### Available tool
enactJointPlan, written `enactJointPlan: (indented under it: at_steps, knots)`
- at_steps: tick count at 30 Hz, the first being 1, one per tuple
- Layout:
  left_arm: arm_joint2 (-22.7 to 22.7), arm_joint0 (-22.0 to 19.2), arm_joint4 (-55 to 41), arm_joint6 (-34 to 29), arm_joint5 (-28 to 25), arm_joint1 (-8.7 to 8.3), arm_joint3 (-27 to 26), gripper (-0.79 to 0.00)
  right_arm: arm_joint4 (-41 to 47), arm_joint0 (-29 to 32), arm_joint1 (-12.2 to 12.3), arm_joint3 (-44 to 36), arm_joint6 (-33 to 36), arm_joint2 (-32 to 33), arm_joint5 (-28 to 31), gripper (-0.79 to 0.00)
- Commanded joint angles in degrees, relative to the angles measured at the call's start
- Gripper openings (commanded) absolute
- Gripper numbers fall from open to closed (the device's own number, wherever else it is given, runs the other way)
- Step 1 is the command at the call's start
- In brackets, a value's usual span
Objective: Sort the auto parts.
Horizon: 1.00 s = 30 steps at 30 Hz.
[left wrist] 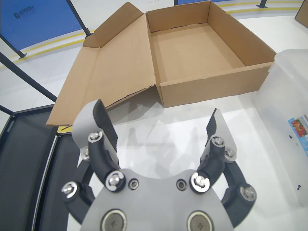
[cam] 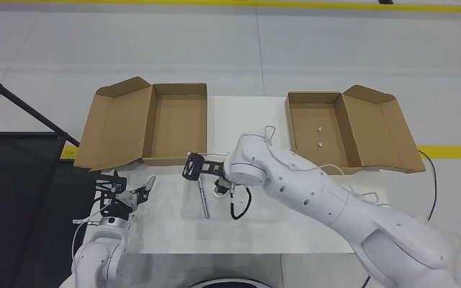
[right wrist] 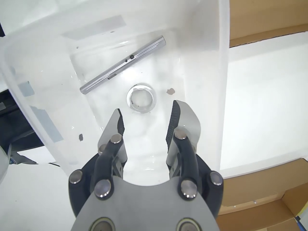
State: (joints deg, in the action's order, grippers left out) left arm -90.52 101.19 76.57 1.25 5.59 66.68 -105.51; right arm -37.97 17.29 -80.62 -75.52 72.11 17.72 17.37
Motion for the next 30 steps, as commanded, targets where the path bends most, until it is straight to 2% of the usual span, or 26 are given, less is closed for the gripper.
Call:
enactJointPlan:
  at_steps: [1, 4, 15, 30]
  knots:
    - [0.0, 0.0, 0.0, 0.0, 0.0, 0.0, 0.0, 0.0, -0.74, 0.01, -0.75, 1.37, -0.09, -0.69, -0.66, -0.397]
    - [0.0, 0.0, 0.0, 0.0, 0.0, 0.0, 0.0, 0.0, -1.05, 0.14, -2.1, 3.54, -0.61, -1.6, -0.81, -0.428]
    - [0.0, 0.0, 0.0, 0.0, 0.0, 0.0, 0.0, 0.0, -1.48, 0.08, -6.49, 11.63, 0.55, -3.36, -2.02, -0.456]
    - [0.0, 0.0, 0.0, 0.0, 0.0, 0.0, 0.0, 0.0, -2.01, 0.22, -10.7, 19.31, 0.72, -3.34, -1.44, -0.61]
